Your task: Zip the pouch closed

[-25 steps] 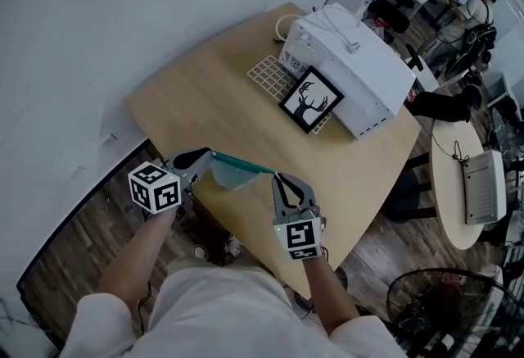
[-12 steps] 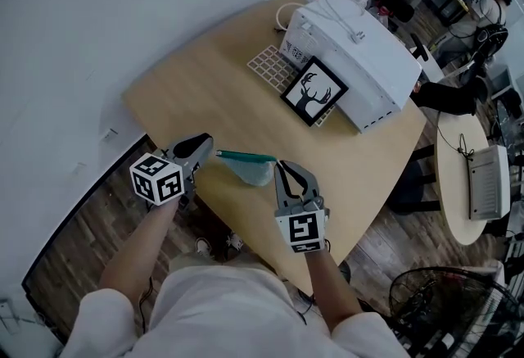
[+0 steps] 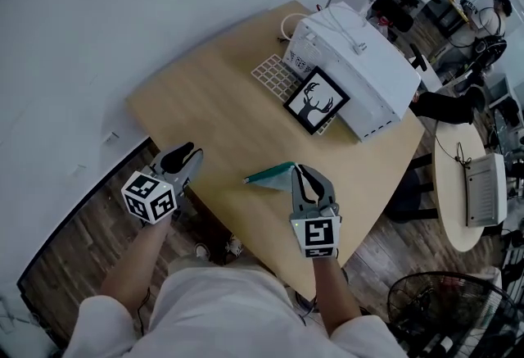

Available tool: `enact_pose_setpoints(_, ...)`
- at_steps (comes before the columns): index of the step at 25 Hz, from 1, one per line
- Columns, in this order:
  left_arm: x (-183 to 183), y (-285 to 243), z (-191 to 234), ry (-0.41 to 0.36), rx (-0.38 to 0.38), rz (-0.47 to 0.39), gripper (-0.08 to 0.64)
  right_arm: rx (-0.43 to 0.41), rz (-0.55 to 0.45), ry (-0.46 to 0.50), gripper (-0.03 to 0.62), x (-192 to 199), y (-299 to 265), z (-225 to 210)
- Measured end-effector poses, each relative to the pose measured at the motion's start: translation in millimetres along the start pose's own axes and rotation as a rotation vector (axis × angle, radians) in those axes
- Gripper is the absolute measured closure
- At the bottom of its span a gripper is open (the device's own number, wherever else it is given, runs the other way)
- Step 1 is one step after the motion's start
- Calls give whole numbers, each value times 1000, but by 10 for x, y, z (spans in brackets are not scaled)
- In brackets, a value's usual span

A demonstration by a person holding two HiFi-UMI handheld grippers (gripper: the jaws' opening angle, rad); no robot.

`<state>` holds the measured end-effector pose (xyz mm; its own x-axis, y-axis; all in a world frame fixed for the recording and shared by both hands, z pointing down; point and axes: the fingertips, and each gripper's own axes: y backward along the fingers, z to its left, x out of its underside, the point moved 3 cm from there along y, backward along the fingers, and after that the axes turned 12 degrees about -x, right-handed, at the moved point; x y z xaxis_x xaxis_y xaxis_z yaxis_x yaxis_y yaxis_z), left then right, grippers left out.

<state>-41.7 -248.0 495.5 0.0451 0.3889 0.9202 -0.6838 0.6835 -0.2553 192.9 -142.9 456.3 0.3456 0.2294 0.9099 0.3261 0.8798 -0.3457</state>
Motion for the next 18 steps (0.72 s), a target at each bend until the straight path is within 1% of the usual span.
enact_pose_setpoints(3, -75, 96, 50, -13, -13, -20, 453, 26, -2, 2, 572, -48, 34, -28)
enact_pose_setpoints(7, -170, 221, 101, -37, -37, -46, 497, 51, -23, 7, 572, -168, 74, -10)
enact_pose_setpoints(11, -301, 371, 143, -65, -53, -89, 516, 72, -43, 19, 572, -283, 124, 20)
enact_pose_setpoints(18, -590, 788, 307, -109, -112, -184, 545, 120, -110, -63, 572, -512, 333, -28)
